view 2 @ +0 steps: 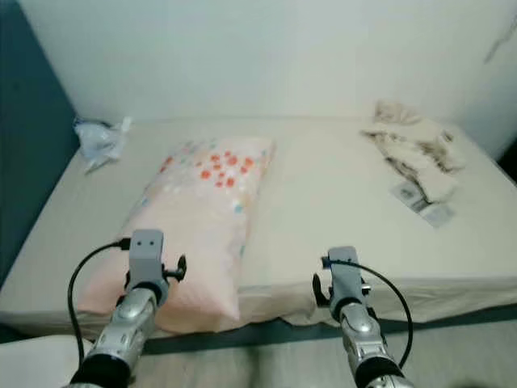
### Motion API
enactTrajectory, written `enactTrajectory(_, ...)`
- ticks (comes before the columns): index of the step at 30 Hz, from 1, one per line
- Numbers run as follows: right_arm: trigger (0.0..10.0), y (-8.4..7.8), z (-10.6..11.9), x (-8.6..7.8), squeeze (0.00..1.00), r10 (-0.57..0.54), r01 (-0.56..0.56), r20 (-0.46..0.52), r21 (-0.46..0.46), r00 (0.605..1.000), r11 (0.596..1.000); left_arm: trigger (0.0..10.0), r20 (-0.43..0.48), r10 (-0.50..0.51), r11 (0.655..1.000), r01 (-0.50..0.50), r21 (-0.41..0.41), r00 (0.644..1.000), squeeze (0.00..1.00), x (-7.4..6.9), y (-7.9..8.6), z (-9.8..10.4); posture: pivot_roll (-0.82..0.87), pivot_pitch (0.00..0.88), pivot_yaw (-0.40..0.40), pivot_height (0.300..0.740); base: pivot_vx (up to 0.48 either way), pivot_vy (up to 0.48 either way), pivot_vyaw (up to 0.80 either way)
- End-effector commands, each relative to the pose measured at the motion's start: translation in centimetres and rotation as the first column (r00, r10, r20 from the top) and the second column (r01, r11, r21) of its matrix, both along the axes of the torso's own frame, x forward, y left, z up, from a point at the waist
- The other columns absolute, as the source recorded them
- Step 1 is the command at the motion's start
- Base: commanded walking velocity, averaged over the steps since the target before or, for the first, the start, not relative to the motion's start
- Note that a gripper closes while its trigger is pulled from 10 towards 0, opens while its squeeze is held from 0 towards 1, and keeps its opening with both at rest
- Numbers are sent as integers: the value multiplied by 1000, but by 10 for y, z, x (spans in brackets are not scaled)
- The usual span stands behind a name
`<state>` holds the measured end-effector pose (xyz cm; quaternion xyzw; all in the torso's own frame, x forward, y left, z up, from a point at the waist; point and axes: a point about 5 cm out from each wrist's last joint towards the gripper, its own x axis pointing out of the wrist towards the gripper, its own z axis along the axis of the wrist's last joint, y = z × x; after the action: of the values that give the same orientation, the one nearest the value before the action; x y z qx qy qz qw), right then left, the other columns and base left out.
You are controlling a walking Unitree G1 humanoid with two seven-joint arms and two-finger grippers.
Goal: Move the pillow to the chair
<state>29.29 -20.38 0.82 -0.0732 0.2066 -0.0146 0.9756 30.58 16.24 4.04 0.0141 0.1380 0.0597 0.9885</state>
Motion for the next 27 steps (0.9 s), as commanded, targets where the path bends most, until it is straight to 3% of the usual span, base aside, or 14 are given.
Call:
enactTrajectory(1, 10000, 5, -5, -3, 0, 9, -8, -22, 33, 1000, 999, 10000, -34, 22, 1000, -22, 10, 999, 0, -6, 6, -8, 1, 88, -17, 740, 0, 0, 0)
enactTrajectory(11, 10000, 13, -4, -2, 0, 72, -72, -13, 9, 997, 997, 10000, -33, 26, 1000, -26, 12, 999, 0, -6, 7, -7, 4, 87, -16, 740, 0, 0, 0)
enactTrajectory(14, 10000, 15, -4, -2, 0, 82, -82, -6, 4, 997, 997, 10000, -31, 28, 1000, -28, 11, 999, 0, -6, 7, -6, 5, 86, -18, 740, 0, 0, 800)
enactTrajectory(19, 10000, 12, -4, -2, 0, 27, -27, -4, 60, 1000, 998, 10000, -20, 25, 1000, -25, 7, 999, 0, -7, 6, -6, 6, 85, -19, 740, 0, 0, 480)
enactTrajectory(27, 10000, 12, -2, -1, 0, 44, -45, 15, 40, 999, 998, 10000, -1, 22, 1000, -22, -8, 1000, 0, -7, 6, -4, 7, 85, -19, 740, 0, 0, 0)
